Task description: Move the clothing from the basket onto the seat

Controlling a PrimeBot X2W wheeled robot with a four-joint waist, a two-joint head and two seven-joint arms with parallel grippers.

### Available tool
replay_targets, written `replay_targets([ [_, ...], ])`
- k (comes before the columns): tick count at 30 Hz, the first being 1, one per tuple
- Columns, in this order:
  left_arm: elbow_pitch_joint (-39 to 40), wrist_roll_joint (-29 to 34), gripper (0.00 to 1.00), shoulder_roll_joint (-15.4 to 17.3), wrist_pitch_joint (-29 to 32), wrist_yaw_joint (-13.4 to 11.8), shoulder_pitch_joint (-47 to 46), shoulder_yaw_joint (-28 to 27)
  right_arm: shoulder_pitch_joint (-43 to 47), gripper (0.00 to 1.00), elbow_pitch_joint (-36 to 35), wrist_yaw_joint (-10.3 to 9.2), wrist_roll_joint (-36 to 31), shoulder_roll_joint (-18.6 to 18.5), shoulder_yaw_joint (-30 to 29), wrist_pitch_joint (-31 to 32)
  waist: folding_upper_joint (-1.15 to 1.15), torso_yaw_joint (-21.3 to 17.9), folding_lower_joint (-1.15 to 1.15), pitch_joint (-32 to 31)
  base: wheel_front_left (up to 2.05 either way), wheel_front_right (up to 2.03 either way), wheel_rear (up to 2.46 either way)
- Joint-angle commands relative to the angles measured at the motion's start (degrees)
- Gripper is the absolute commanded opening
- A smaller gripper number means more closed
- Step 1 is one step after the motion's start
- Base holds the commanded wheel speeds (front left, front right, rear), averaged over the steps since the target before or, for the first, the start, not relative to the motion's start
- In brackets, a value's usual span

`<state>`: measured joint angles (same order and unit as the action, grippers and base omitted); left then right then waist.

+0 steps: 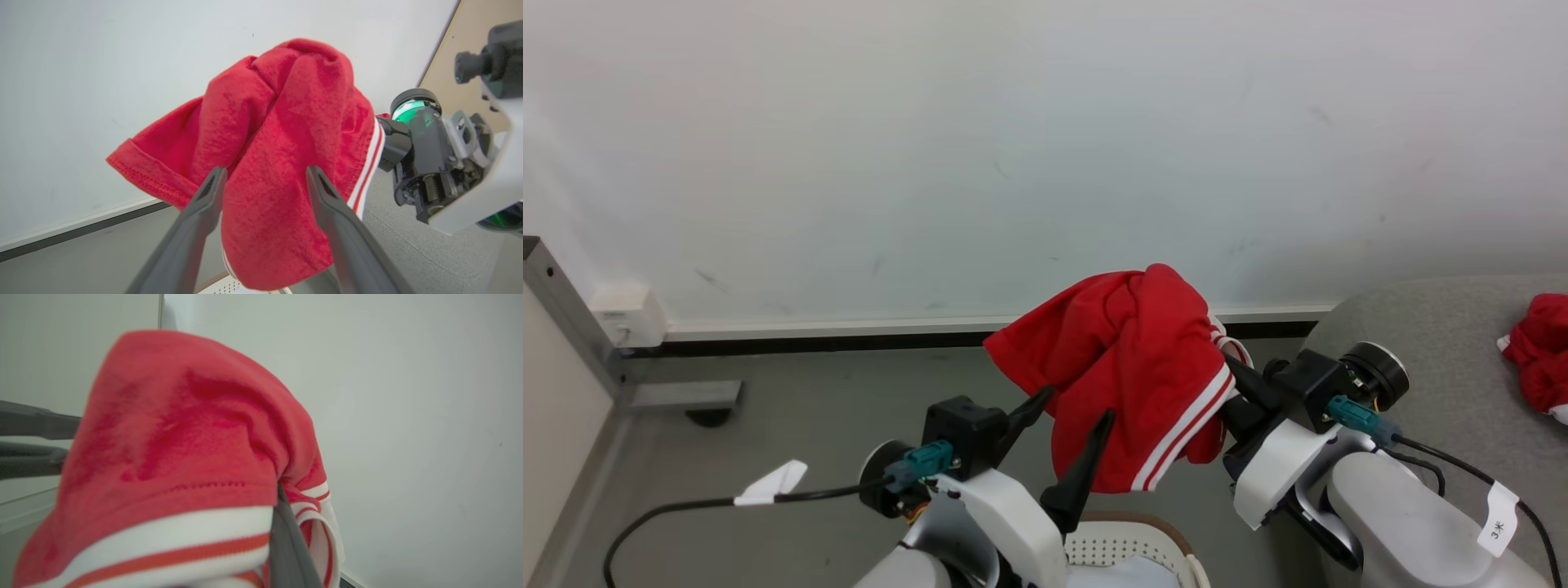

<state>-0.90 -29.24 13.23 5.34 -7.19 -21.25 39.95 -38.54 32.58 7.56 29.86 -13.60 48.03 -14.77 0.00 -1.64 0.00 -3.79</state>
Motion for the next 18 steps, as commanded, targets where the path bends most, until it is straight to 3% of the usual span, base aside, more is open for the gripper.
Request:
replay_targets([
  [1,0.21,0.48,1.00,0.29,-0.49,-0.28,0.46,-0.03,0.76,0.00,-0.27,-0.15,-0.48,-0.55,-0.40,-0.43,0.00,-1.37,0.00,0.34,0.00,0.00,0.00],
  [18,1.26,0.72,1.00,0.22,-1.84,-0.75,0.47,0.50,3.80,0.00,-3.68,-0.15,-1.93,-5.51,-4.70,-0.41,0.00,-19.24,0.00,2.72,0.00,0.00,0.00],
])
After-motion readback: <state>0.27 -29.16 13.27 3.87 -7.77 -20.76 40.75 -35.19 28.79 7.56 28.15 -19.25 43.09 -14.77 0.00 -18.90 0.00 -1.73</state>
